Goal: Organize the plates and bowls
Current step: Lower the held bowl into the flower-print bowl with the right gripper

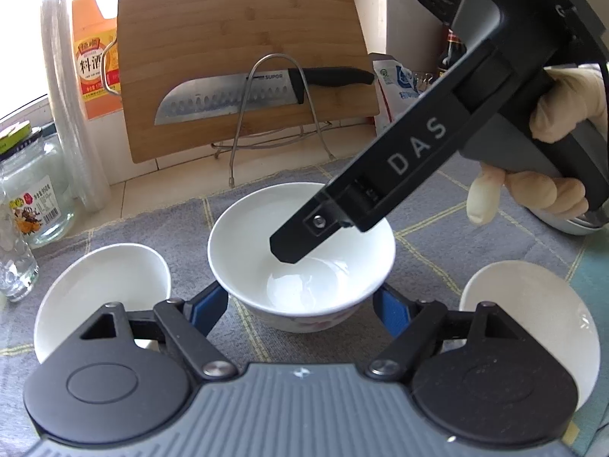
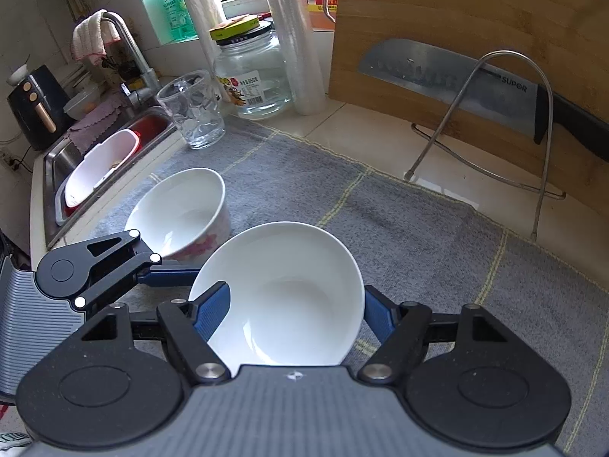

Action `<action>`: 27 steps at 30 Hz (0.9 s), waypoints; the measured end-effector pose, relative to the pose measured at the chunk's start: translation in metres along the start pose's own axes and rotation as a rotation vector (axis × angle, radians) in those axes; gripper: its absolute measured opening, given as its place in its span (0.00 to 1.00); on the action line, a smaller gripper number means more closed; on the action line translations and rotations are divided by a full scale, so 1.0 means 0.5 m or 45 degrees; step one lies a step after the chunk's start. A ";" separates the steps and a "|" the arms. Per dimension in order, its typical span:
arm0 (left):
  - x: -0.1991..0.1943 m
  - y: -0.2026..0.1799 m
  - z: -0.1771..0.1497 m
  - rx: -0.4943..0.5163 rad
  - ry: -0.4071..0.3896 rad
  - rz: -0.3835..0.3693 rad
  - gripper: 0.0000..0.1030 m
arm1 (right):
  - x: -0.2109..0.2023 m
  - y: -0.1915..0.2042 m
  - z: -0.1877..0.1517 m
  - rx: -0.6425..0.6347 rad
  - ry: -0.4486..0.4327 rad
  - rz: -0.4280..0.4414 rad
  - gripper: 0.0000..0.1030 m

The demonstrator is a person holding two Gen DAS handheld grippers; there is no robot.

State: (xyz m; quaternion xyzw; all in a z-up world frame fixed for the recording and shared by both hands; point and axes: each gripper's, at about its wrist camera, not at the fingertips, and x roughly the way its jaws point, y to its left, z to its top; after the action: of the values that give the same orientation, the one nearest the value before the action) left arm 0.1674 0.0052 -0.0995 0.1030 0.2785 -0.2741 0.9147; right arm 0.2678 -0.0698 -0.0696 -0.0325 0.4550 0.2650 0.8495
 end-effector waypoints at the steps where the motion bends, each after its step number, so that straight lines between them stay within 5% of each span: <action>1: -0.007 -0.003 0.003 0.006 0.000 0.002 0.80 | -0.006 0.003 0.000 0.004 -0.001 0.003 0.78; 27: -0.179 -0.120 0.019 0.070 -0.048 -0.052 0.81 | -0.203 0.091 -0.093 -0.079 -0.072 0.000 0.78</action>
State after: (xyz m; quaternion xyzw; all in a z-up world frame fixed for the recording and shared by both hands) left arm 0.0758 -0.0082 -0.0429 0.1171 0.2555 -0.3022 0.9109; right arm 0.1653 -0.0872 -0.0082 -0.0514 0.4221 0.2800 0.8607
